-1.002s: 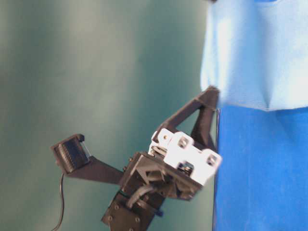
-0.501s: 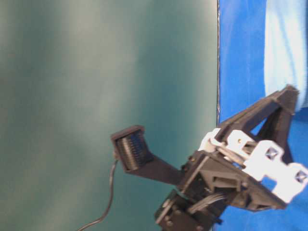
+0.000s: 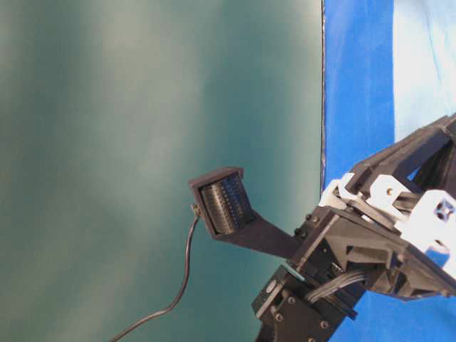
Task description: Fold a vertical towel.
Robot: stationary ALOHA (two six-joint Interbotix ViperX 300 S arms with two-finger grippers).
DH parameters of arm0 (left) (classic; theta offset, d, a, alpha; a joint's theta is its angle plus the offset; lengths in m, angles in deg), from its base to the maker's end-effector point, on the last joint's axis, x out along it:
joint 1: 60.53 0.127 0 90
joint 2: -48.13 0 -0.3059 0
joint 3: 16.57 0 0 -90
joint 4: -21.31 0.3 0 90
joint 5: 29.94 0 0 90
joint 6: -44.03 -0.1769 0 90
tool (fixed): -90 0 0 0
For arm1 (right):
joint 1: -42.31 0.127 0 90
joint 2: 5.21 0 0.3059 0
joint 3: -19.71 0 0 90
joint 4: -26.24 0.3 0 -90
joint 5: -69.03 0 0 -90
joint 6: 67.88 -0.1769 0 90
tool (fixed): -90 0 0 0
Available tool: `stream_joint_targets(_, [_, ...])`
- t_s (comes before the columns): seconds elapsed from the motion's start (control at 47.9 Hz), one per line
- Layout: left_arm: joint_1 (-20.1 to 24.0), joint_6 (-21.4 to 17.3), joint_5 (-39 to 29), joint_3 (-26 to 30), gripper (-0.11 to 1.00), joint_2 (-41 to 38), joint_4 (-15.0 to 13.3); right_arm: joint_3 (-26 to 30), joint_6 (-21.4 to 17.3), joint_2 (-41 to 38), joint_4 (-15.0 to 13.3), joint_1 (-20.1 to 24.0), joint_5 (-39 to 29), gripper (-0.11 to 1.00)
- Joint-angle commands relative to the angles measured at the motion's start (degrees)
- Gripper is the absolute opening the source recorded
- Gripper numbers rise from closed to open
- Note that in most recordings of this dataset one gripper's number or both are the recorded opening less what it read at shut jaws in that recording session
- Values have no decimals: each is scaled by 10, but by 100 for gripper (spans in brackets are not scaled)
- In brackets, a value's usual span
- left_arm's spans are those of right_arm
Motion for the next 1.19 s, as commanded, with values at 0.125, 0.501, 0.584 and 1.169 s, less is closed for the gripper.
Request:
stream_joint_targets(0.125, [-13,0,0,6,10,11,-1,9,-6,3,1,25,7,23])
stream_joint_targets(0.501, [-74,-8,-41,3,54,33,0,11,-54,5,4,119,0,50])
stream_joint_targets(0.584, [-87,-10,-66,-1,54,47,-1,12,-68,11,4,136,-1,50])
stream_joint_targets(1.169, [-80,-43,-149,-53,54,270,0,23,-68,217,-52,113,-59,50])
